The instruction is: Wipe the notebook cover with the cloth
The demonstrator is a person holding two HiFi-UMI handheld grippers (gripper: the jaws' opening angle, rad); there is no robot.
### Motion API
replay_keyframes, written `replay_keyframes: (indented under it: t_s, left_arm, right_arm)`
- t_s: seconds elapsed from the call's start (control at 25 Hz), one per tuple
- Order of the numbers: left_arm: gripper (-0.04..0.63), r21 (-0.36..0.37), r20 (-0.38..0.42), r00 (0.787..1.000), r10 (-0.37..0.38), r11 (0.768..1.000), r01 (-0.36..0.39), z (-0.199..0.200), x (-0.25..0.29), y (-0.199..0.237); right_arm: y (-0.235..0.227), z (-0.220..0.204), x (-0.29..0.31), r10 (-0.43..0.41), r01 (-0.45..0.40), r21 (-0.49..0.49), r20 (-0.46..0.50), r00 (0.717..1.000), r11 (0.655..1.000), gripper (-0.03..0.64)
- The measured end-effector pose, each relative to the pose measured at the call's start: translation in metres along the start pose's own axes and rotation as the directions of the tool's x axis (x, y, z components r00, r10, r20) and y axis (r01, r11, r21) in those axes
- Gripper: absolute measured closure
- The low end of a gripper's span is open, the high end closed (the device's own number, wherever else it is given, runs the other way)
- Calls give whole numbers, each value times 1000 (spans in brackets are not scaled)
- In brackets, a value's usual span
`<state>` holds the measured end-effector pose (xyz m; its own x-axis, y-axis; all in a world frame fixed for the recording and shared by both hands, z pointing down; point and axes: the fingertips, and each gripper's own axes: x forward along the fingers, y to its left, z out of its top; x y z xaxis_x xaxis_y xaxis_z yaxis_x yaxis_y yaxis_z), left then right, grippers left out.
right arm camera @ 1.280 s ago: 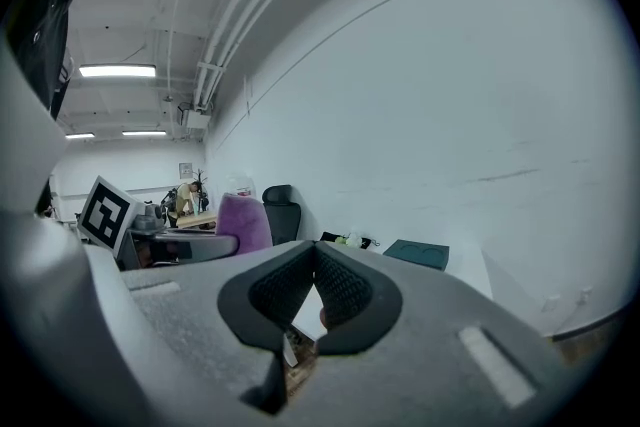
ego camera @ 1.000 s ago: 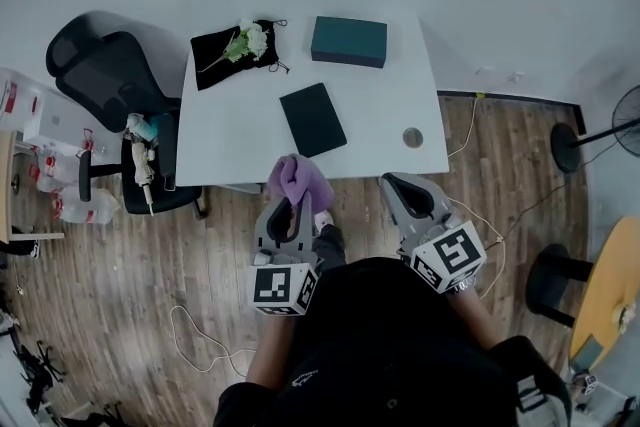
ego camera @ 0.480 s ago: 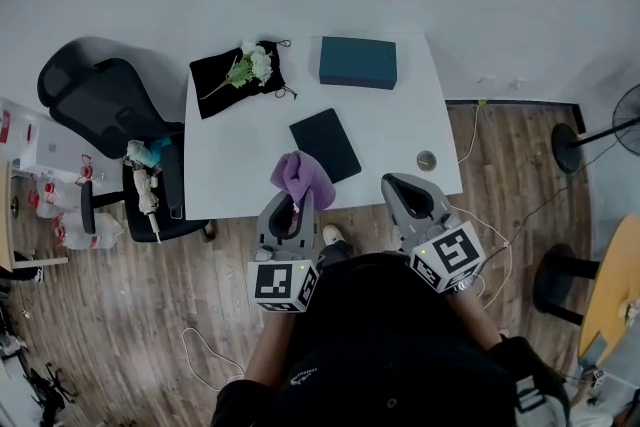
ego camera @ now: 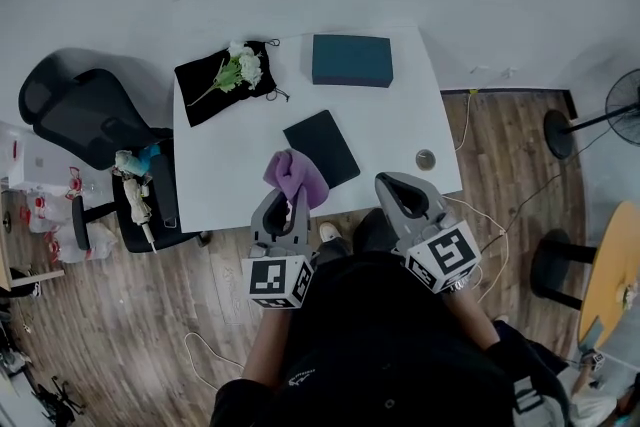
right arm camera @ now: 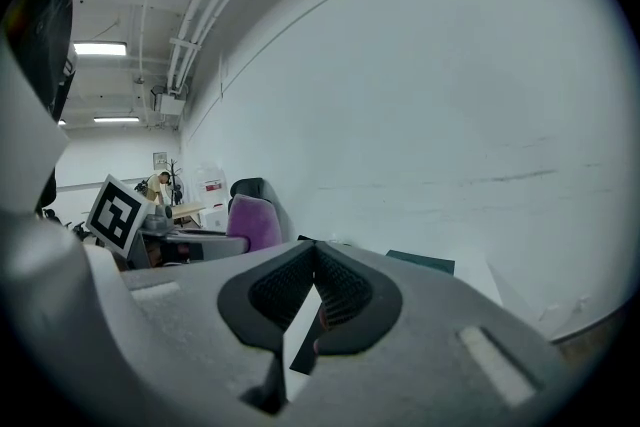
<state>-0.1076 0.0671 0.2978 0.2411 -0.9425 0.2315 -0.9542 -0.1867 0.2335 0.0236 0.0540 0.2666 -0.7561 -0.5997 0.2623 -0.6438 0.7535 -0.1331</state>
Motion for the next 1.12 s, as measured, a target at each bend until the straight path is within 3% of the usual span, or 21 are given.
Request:
replay_keyframes:
  t_s: [1.12]
  left_arm:
    - [528,-59,-173,985,7,998,-18,-42,131,30]
  right_arm:
    - [-80,-13,87,66,-60,55,-117,991,997,614]
